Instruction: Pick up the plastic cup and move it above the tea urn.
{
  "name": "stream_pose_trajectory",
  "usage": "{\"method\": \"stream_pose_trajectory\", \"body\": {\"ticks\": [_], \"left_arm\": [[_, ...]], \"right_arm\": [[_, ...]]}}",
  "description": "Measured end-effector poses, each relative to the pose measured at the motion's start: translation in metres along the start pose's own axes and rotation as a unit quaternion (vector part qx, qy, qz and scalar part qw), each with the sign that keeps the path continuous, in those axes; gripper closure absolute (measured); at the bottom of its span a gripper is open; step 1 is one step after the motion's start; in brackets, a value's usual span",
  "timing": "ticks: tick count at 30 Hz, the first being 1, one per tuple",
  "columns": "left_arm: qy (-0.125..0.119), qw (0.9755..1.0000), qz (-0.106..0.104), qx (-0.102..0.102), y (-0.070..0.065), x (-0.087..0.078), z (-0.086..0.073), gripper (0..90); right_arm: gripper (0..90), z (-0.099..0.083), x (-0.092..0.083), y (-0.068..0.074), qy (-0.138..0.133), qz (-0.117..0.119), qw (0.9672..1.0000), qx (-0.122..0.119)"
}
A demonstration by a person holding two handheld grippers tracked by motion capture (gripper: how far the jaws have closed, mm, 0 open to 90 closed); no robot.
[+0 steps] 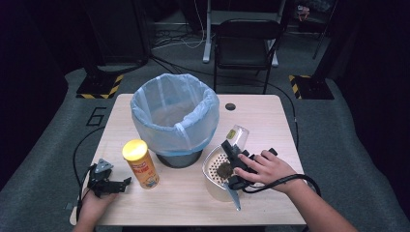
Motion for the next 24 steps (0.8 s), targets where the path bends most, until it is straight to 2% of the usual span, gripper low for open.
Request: {"method": "stream_pose_trajectory", "body": {"ticks": [1,3,5,7,8,9,10,11,12,13,14,16,17,18,19,20,21,22,23,24], "left_arm": [[0.000,1.0000,0.000,0.000,0.000,0.000,0.000,0.2],[0.000,1.0000,0.000,0.000,0.000,0.000,0.000,0.2],[0.000,1.0000,0.000,0.000,0.000,0.000,0.000,0.2],[0.000,1.0000,0.000,0.000,0.000,0.000,0.000,0.2],[0.001,1.0000,-0.001,-0.001,0.000,0.000,0.000,0.2],[0.000,1.0000,0.000,0.000,0.000,0.000,0.000,0.2],[0.000,1.0000,0.000,0.000,0.000,0.000,0.000,0.2],[0.000,1.0000,0.000,0.000,0.000,0.000,0.000,0.2],[0.000,1.0000,0.000,0.000,0.000,0.000,0.000,0.2],[0.000,1.0000,0.000,0.000,0.000,0.000,0.000,0.2],[0.000,1.0000,0.000,0.000,0.000,0.000,0.000,0.2],[0.000,1.0000,0.000,0.000,0.000,0.000,0.000,0.2],[0.000,1.0000,0.000,0.000,0.000,0.000,0.000,0.2],[0.000,1.0000,0.000,-0.001,0.000,0.000,0.000,0.2],[0.000,1.0000,0.000,-0.001,0.000,0.000,0.000,0.2],[0.001,1.0000,-0.001,-0.001,0.000,0.000,0.000,0.2],[0.000,1.0000,0.000,0.000,0.000,0.000,0.000,0.2],[0.000,1.0000,0.000,0.000,0.000,0.000,0.000,0.2],[0.000,1.0000,0.000,0.000,0.000,0.000,0.000,0.2],[0.001,1.0000,-0.001,-0.001,0.000,0.000,0.000,0.2]], "right_arm": [[39.6,0.000,0.000,-0.001,-0.005,0.001,1.0000,-0.002],[39.6,0.002,-0.003,0.004,0.004,-0.001,0.9985,0.055],[39.5,0.001,-0.003,0.001,-0.002,0.003,0.9993,0.037],[39.4,0.001,-0.002,0.001,-0.002,0.006,0.9993,0.038],[39.3,-0.001,-0.002,-0.004,-0.010,0.005,0.9999,0.005],[39.2,-0.001,-0.003,-0.001,-0.003,0.008,0.9993,0.038],[39.2,0.000,-0.003,0.000,-0.002,0.005,0.9982,0.060],[39.1,-0.003,-0.002,-0.007,-0.008,-0.001,0.9998,0.020],[39.0,-0.003,-0.002,-0.005,-0.004,0.009,0.9991,0.041],[39.0,-0.005,0.000,-0.009,-0.011,0.006,0.9998,0.017],[39.0,-0.005,-0.001,-0.007,-0.003,0.009,0.9991,0.040],[38.9,-0.005,-0.001,-0.007,-0.004,0.010,0.9987,0.049],[38.9,-0.007,0.000,-0.012,-0.012,0.006,0.9998,0.017],[38.9,-0.005,-0.001,-0.007,-0.004,0.013,0.9983,0.057],[38.9,-0.004,-0.001,-0.006,-0.005,0.010,0.9974,0.072],[38.8,-0.007,0.000,-0.013,-0.013,0.006,0.9997,0.018],[38.8,-0.007,0.000,-0.013,-0.013,0.006,0.9997,0.018],[38.8,-0.007,-0.002,-0.010,-0.004,0.014,0.9988,0.046],[38.8,-0.006,-0.002,-0.010,-0.005,0.007,0.9981,0.062],[38.7,-0.007,-0.001,-0.011,-0.007,0.005,0.9981,0.060]]}}
Point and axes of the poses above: each handheld gripper's, and its own axes: x roughly forward along the jaws, z roughly out of its top, y roughly to its left, the point moved 1 cm from there along x, roughly forward along the jaws, and after that the axes turned 13 degrees about y, right-handed, at the moved point
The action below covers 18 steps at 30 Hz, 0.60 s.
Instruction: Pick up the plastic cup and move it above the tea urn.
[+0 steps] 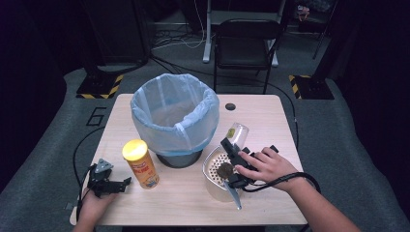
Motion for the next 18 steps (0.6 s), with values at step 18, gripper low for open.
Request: {"method": "stream_pose_trajectory", "body": {"ticks": [18], "left_arm": [[-0.001,1.0000,0.001,0.001,0.000,0.000,0.000,0.2]], "right_arm": [[38.3,-0.012,-0.005,-0.017,0.003,-0.005,1.0000,0.004]]}}
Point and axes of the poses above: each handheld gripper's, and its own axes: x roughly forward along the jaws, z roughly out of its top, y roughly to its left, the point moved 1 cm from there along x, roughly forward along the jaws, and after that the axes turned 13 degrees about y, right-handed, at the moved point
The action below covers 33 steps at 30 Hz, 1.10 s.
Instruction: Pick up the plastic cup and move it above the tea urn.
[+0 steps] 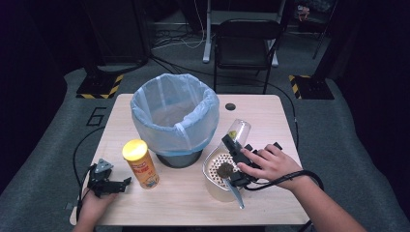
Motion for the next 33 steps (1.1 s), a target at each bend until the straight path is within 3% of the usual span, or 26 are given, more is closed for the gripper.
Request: {"method": "stream_pose_trajectory", "body": {"ticks": [1,2,3,4,5,6,8,10,11,12,15,16,20,23,25,28,33], "left_arm": [[0.000,1.0000,0.000,0.000,0.000,0.000,0.000,0.2],[0.000,1.0000,0.000,0.000,0.000,0.000,0.000,0.2],[0.001,1.0000,0.000,0.000,0.000,0.000,0.000,0.2],[0.000,1.0000,0.000,0.000,0.000,0.000,0.000,0.2],[0.000,1.0000,0.000,0.000,0.000,0.000,0.000,0.2],[0.000,1.0000,0.000,0.000,0.000,0.000,0.000,0.2],[0.000,1.0000,0.000,0.000,0.000,0.000,0.000,0.2],[0.000,1.0000,0.000,0.000,0.000,0.000,0.000,0.2],[0.000,1.0000,0.000,0.000,0.000,0.000,0.000,0.2],[0.000,1.0000,0.000,0.000,0.000,0.000,0.000,0.2],[0.000,1.0000,0.000,0.000,0.000,0.000,0.000,0.2],[0.000,1.0000,0.000,0.000,0.000,0.000,0.000,0.2],[0.001,1.0000,-0.001,-0.001,0.000,0.000,0.000,0.2],[0.001,1.0000,-0.001,-0.001,0.000,0.000,0.000,0.2],[-0.001,1.0000,0.000,0.000,0.000,0.000,0.000,0.2],[0.000,1.0000,-0.001,0.001,0.000,0.000,0.000,0.1],[0.003,1.0000,-0.004,-0.002,0.000,0.000,0.000,0.0]], "right_arm": [[38.2,-0.001,-0.002,0.003,0.007,0.010,0.9995,0.027],[38.2,-0.002,-0.001,-0.008,-0.014,-0.004,0.9991,-0.039],[38.1,-0.001,-0.004,-0.008,-0.009,-0.004,0.9999,-0.014],[38.1,-0.002,-0.005,-0.010,-0.009,0.002,0.9998,-0.015],[38.1,-0.004,-0.009,-0.011,-0.001,0.016,0.9999,0.004],[38.0,-0.005,-0.011,-0.014,-0.002,0.021,0.9998,0.007],[37.9,-0.005,-0.012,-0.025,-0.022,0.009,0.9996,-0.013],[37.9,-0.006,-0.013,-0.030,-0.031,0.026,0.9992,-0.001],[37.9,-0.006,-0.014,-0.031,-0.033,0.041,0.9984,0.020],[37.9,-0.006,-0.015,-0.032,-0.035,0.039,0.9971,0.055],[37.9,-0.009,-0.014,-0.032,-0.042,0.077,0.9905,0.105],[37.9,-0.010,-0.014,-0.032,-0.040,0.090,0.9865,0.131],[37.9,-0.016,-0.011,-0.037,-0.056,0.130,0.9713,0.191],[37.9,-0.021,-0.008,-0.043,-0.074,0.154,0.9609,0.218],[37.9,-0.025,-0.007,-0.047,-0.085,0.173,0.9514,0.240],[37.9,-0.030,-0.004,-0.049,-0.104,0.208,0.9321,0.277],[37.9,-0.039,0.005,-0.049,-0.120,0.268,0.8931,0.341]]}}
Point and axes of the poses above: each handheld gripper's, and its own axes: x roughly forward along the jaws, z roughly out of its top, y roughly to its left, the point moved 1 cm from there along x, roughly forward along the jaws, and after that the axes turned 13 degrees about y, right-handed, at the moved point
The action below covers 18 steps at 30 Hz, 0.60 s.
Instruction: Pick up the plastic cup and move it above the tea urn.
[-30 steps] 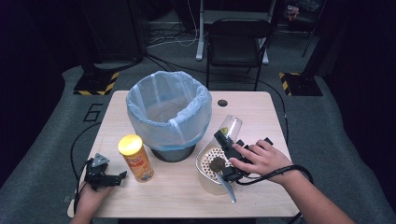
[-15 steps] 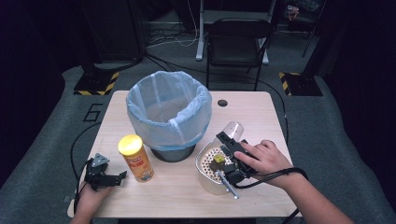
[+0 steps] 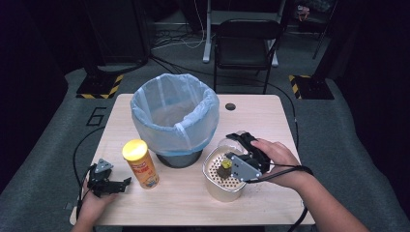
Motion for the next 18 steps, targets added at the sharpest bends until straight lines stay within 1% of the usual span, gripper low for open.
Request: {"method": "stream_pose_trajectory", "body": {"ticks": [1,5,8,11,14,15,16,17,18], "left_arm": [[-0.006,1.0000,0.002,0.003,0.001,0.001,0.001,0.0],[-0.002,1.0000,-0.003,0.007,0.001,0.001,0.002,0.0],[-0.001,1.0000,-0.003,0.007,0.001,0.001,0.002,0.0],[-0.002,1.0000,-0.003,0.008,0.001,0.001,0.002,0.0],[-0.002,1.0000,-0.003,0.008,0.001,0.001,0.001,0.0],[-0.002,1.0000,-0.003,0.009,0.001,0.001,0.001,0.0],[-0.008,0.9999,-0.001,0.006,0.001,0.002,0.001,0.1],[-0.010,0.9999,-0.001,0.006,0.001,0.002,0.001,0.2],[-0.010,0.9999,-0.001,0.006,0.001,0.002,0.001,0.3]], "right_arm": [[37.9,-0.001,0.001,-0.002,0.000,0.009,0.9999,0.012],[38.0,-0.004,0.004,-0.010,-0.008,0.043,0.9983,0.040],[38.0,-0.005,0.004,-0.015,-0.019,0.047,0.9970,0.059],[38.0,-0.006,0.004,-0.017,-0.034,0.054,0.9948,0.079],[38.0,-0.006,0.005,-0.014,-0.036,0.057,0.9943,0.083],[38.0,-0.007,0.005,-0.013,-0.043,0.061,0.9931,0.091],[38.0,-0.007,0.004,-0.012,-0.056,0.068,0.9904,0.107],[38.0,-0.008,0.003,-0.013,-0.073,0.072,0.9861,0.131],[38.0,-0.010,0.002,-0.014,-0.097,0.078,0.9792,0.160]]}}
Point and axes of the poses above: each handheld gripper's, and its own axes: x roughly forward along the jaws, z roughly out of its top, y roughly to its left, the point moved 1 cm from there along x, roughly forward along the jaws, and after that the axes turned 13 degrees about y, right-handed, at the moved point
